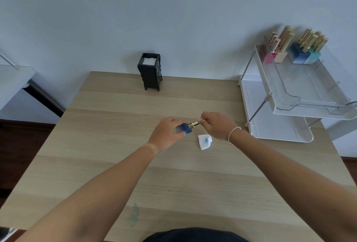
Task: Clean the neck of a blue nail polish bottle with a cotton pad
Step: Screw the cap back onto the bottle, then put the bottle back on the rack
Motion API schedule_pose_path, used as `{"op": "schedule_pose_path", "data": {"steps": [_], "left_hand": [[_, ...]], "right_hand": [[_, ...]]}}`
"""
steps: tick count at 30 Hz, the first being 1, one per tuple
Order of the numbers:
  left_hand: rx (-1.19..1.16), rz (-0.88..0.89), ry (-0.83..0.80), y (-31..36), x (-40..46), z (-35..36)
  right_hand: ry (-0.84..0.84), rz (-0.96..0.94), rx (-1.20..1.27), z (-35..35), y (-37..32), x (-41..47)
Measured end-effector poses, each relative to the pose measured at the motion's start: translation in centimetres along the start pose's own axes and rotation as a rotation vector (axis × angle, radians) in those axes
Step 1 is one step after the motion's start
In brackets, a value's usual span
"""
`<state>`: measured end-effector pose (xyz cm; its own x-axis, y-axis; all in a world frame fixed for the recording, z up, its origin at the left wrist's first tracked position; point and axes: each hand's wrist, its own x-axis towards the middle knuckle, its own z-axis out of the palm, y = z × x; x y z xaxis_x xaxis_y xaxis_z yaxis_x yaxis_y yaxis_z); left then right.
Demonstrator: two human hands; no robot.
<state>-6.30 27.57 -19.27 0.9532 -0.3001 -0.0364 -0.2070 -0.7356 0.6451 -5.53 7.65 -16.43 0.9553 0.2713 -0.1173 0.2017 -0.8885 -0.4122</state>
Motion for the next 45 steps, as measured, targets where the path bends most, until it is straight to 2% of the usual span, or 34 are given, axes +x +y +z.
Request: {"op": "schedule_pose_path", "data": {"steps": [6,13,23,27,30,35,45], "left_hand": [[0.008,0.003,-0.005,0.0,0.0,0.2],[-0.087,0.027,0.016,1.0,0.6,0.1],[-0.363,0.051,0.069,6.0,3.8,-0.9],[-0.346,0.121,0.074,9.6,5.6,-0.8],[-0.340,0.180,0.079,12.7,6.8,-0.3],[-0.359,0.266,0.040,17.5,8.1,1.3],[-0.147,0.338,-0.006,22.2,9.9,4.8]], "right_hand": [[0.001,-0.005,0.027,-0.1,-0.2,-0.3],[0.062,-0.021,0.074,-1.6,-0.2,-0.7],[0.411,-0.084,0.119,-10.7,1.2,-0.9],[0.575,-0.049,0.108,-15.5,3.2,-2.0],[0.635,-0.009,0.073,-18.5,5.3,-3.1],[0.677,0.114,-0.001,-21.7,9.6,-4.6],[0.650,0.260,-0.128,-22.5,15.2,-5.0]]}}
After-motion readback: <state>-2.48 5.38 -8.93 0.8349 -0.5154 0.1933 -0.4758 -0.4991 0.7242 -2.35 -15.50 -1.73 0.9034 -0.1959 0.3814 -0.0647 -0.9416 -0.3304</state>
